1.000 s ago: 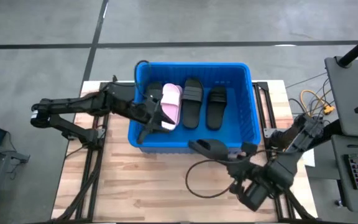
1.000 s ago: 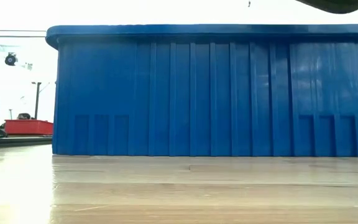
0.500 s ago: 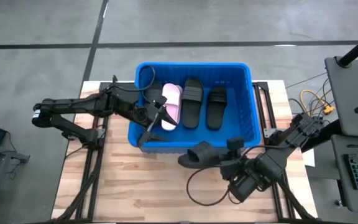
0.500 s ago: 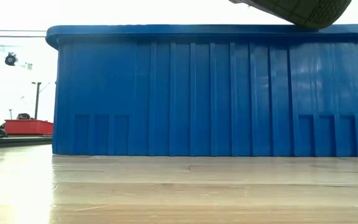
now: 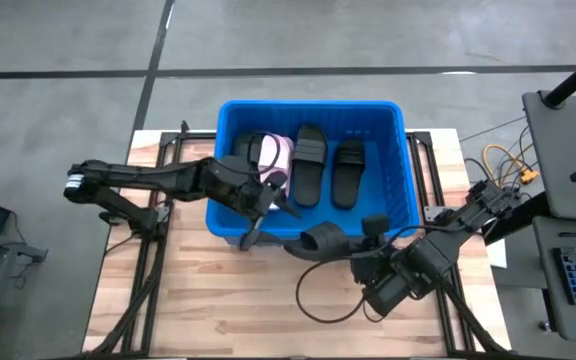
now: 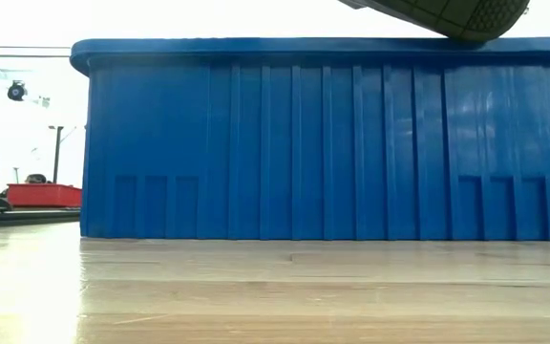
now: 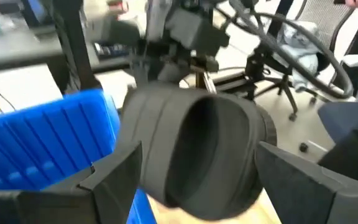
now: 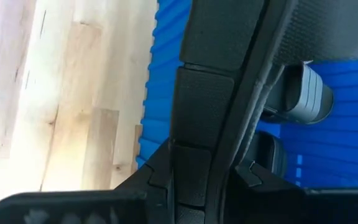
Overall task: Pick and place slides into bin
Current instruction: Put the black slide into the blue container
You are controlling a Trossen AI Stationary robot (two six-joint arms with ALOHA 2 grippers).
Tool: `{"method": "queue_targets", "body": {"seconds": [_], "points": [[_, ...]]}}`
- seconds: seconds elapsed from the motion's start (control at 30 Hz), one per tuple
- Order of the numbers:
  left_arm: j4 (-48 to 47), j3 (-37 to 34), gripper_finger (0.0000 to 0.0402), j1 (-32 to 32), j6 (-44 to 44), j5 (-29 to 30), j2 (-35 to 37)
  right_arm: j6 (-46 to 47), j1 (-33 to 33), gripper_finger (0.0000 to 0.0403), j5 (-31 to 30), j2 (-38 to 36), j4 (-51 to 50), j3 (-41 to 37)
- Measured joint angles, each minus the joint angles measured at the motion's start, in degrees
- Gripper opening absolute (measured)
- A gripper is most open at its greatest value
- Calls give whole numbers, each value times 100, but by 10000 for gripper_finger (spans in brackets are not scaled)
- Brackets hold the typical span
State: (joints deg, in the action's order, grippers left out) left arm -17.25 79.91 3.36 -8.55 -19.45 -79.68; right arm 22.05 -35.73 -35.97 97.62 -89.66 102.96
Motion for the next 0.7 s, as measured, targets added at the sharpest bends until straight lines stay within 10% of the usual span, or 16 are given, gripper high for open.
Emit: {"method": "queue_targets", "body": {"seconds": [0.7], "points": [[1554,-12,286,46,-529,-308,-955,-578,17,66,33,-4,43,-7]]}}
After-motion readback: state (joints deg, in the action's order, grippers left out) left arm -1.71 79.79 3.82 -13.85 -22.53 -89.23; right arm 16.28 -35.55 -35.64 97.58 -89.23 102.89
